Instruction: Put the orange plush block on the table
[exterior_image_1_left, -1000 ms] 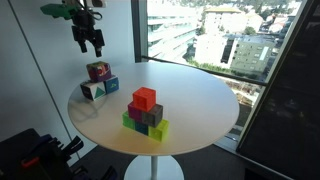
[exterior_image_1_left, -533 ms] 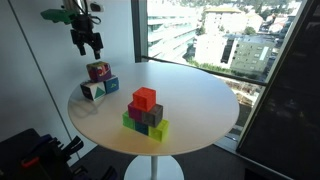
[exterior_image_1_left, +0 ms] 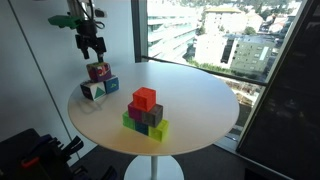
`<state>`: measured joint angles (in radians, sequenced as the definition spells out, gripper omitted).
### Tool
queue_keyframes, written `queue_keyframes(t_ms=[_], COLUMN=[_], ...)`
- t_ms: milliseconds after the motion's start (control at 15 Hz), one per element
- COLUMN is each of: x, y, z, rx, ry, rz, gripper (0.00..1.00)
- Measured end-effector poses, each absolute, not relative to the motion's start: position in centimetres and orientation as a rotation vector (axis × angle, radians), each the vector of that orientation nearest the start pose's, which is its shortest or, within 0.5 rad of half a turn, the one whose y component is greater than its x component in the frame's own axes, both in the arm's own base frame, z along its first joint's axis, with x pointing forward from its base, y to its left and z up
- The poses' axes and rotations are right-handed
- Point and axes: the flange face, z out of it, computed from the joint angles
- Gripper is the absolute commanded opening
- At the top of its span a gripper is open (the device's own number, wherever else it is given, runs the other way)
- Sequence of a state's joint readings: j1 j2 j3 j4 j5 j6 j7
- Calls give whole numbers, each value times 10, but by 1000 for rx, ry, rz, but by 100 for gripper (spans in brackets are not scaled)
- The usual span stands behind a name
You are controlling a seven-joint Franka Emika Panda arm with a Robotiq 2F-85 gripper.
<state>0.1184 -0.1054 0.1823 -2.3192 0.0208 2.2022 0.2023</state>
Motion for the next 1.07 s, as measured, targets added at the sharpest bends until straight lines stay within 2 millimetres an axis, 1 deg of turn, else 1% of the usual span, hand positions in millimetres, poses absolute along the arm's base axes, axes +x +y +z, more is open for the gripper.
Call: queue_keyframes(t_ms=[400, 800, 1067], x=[483, 488, 489], y=[158, 172, 176], z=[375, 368, 363], rx=[-3141, -3166, -3202], ry=[-119, -94, -91], rz=[29, 26, 19], gripper=[100, 100, 100])
